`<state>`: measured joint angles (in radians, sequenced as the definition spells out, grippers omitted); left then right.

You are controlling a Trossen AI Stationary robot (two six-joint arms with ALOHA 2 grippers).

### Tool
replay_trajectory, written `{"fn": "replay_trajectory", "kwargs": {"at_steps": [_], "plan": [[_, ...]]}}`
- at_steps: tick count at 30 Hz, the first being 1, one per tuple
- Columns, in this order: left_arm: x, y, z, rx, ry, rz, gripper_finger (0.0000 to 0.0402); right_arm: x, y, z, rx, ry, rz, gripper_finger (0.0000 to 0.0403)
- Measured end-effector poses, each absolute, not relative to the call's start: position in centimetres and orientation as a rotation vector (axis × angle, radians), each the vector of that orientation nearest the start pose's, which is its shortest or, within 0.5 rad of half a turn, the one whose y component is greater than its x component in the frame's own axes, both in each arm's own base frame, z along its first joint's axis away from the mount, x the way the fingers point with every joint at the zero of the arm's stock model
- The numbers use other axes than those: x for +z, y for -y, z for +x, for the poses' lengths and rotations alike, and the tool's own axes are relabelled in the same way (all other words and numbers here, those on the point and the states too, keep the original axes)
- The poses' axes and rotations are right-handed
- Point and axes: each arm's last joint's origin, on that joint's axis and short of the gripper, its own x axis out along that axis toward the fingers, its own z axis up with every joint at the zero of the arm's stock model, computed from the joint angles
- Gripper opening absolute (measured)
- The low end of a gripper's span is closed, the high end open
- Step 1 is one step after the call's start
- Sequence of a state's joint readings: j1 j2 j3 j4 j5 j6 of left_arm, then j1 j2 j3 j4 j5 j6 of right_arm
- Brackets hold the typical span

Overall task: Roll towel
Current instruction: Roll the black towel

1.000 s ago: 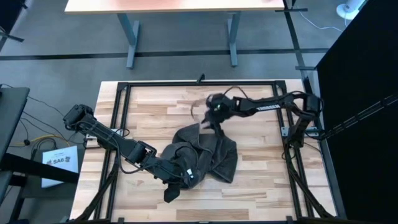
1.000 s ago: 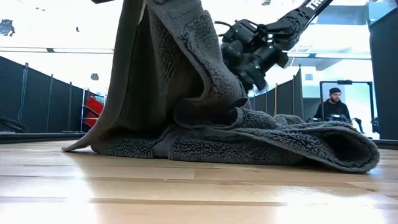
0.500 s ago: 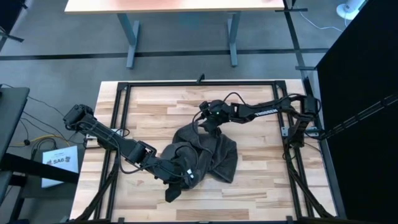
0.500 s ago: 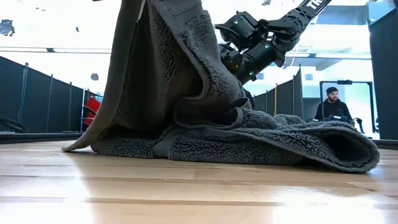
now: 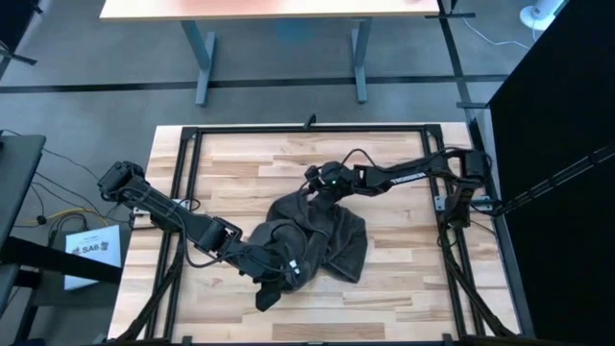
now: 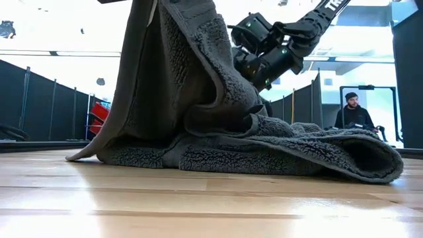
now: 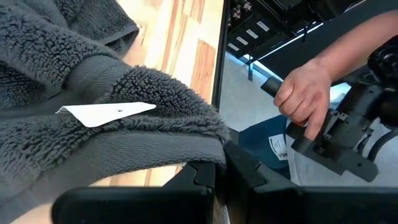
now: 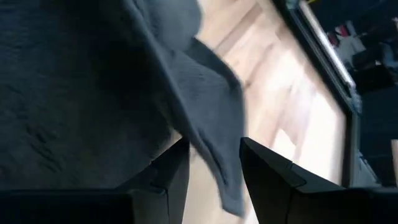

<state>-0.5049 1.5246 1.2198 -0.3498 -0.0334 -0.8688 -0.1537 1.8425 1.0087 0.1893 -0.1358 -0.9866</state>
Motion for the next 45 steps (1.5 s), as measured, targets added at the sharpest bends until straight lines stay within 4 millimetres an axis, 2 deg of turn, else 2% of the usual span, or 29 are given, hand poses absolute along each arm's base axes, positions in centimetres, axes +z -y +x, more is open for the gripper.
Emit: {"fn": "replay_trajectory", "kwargs": {"at_steps": [3,6,8,9,13,16,22,25,29,33,39,45], "plan": [[29.2,16.2,29.5,-0.147,-0.78,-0.649,0.0,14.5,5.0,37.6,0.28,-0.644,-0.883,0.0125],[29.2,16.1,29.5,-0.144,-0.779,-0.653,0.0,14.7,5.1,38.0,0.165,-0.663,-0.913,0.008],[29.2,16.2,29.5,-0.145,-0.778,-0.654,0.0,15.5,5.9,38.1,0.14,-0.67,-0.907,0.0028],[29.2,16.2,29.5,-0.145,-0.778,-0.655,0.0,15.9,6.3,38.0,0.127,-0.683,-0.9,0.0015],[29.2,16.2,29.5,-0.146,-0.778,-0.655,0.0,17.9,8.0,37.7,0.071,-0.716,-0.849,0.0002],[29.2,16.3,29.4,-0.153,-0.779,-0.642,0.0,20.9,8.8,36.9,0.005,-0.681,-0.854,0.0001],[29.4,16.6,28.5,-0.159,-0.814,-0.612,0.0,27.7,11.5,32.5,-0.208,-0.627,-0.795,0.0],[30.3,16.2,27.7,-0.151,-0.805,-0.606,0.0,29.7,12.1,29.8,-0.29,-0.696,-0.777,0.0],[32.6,15.0,26.0,-0.134,-0.712,-0.562,0.0,31.5,12.0,26.8,-0.357,-0.754,-0.73,0.0],[34.9,13.0,24.1,-0.092,-0.627,-0.52,0.0,33.3,11.7,24.4,-0.446,-0.741,-0.669,0.0],[37.6,8.9,21.2,0.054,-0.512,-0.542,0.0,36.0,10.8,21.1,-0.543,-0.684,-0.684,0.0],[40.2,5.1,18.1,0.148,-0.348,-0.534,0.0,39.7,9.8,18.6,-0.624,-0.605,-0.697,0.0]]}}
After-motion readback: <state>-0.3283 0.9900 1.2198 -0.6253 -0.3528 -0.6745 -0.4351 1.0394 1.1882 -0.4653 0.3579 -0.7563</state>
